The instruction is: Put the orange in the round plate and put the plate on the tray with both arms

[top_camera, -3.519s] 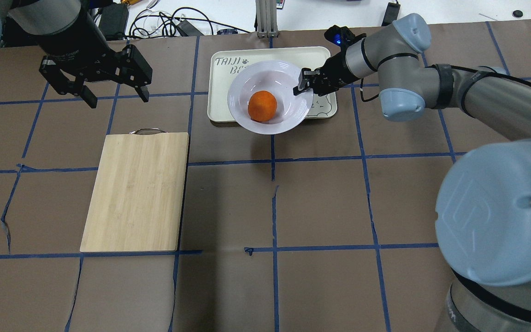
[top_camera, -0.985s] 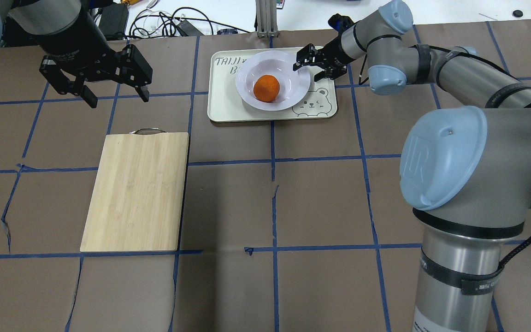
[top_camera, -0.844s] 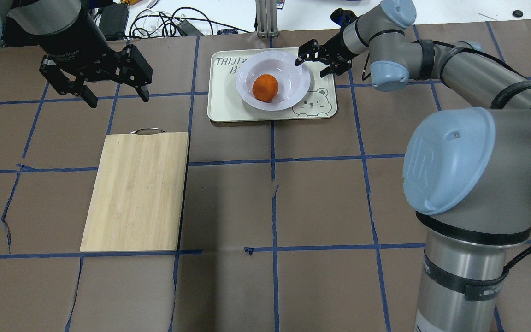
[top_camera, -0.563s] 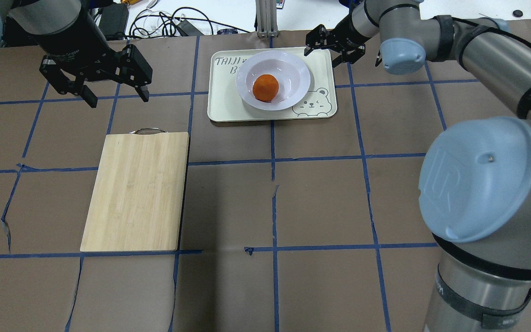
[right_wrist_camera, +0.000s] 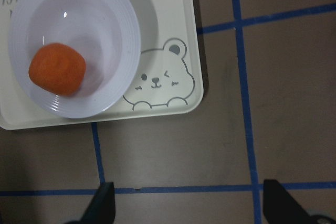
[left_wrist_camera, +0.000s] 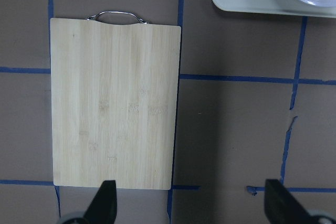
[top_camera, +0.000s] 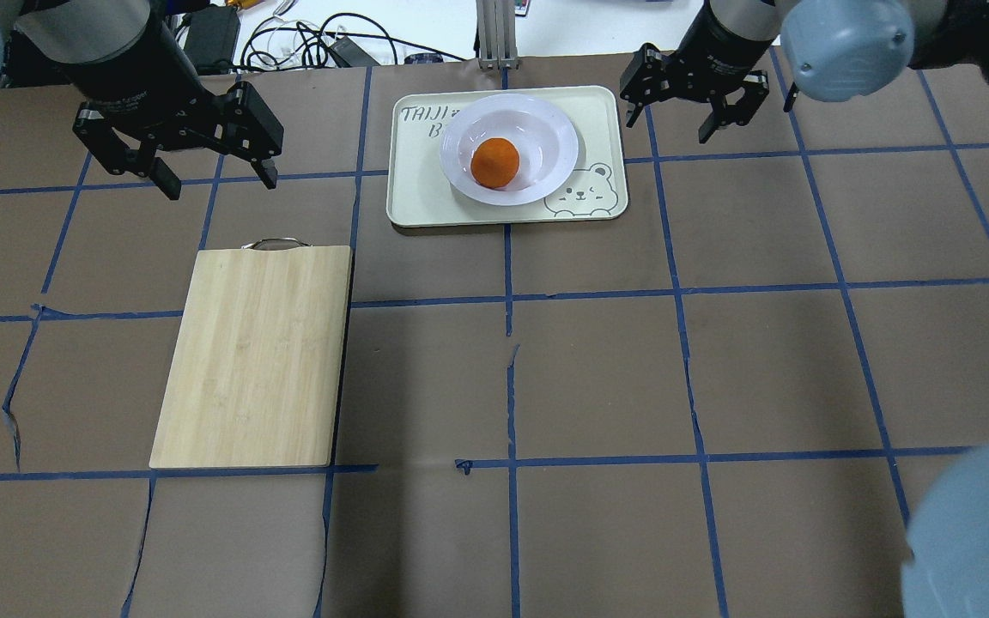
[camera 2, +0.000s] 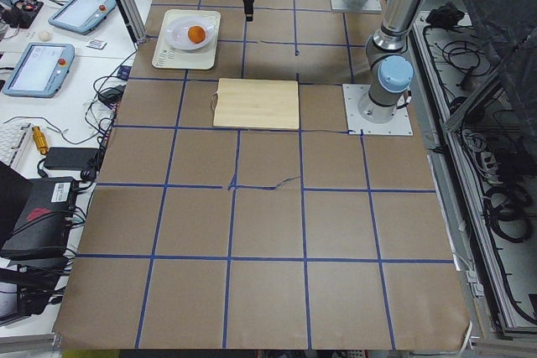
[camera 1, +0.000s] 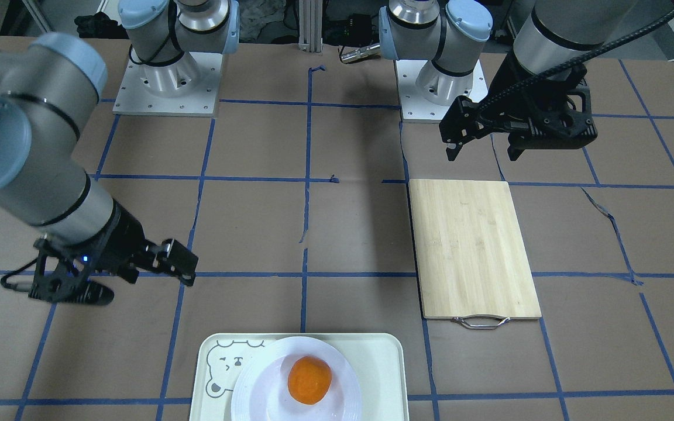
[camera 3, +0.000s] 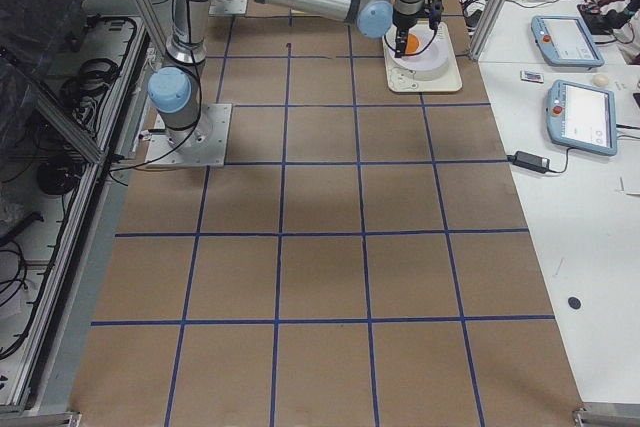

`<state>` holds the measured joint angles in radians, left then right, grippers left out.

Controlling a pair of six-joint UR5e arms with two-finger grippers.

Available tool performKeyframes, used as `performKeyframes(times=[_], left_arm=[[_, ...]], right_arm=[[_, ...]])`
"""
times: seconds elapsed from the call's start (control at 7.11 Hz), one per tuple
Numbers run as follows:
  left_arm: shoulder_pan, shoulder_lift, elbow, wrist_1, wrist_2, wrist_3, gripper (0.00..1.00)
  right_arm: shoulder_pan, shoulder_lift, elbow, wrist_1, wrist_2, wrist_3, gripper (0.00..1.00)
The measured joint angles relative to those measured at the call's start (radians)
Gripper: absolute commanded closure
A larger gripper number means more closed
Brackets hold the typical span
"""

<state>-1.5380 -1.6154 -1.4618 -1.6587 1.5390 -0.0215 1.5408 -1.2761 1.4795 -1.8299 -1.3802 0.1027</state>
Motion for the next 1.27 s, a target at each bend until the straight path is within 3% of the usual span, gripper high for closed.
performKeyframes(times=[0.28, 0.42, 0.84, 1.27], left_arm=[[0.000, 0.000, -0.001, 0.000, -0.002, 0.000, 0.00], [0.001, 0.000, -0.001, 0.001, -0.004, 0.000, 0.00], [0.002, -0.001, -0.003, 0.001, -0.004, 0.001, 0.00], [-0.002, -0.002, 0.000, 0.002, -0.004, 0.008, 0.00]], right_arm=[[-0.002, -0.197, 0.182, 0.060, -0.092, -0.016, 0.00], [-0.003, -0.260, 0.216, 0.120, -0.121, -0.017, 0.00], [-0.001, -0.342, 0.131, 0.333, -0.159, -0.020, 0.00], [0.002, -0.348, 0.077, 0.372, -0.201, -0.018, 0.00]])
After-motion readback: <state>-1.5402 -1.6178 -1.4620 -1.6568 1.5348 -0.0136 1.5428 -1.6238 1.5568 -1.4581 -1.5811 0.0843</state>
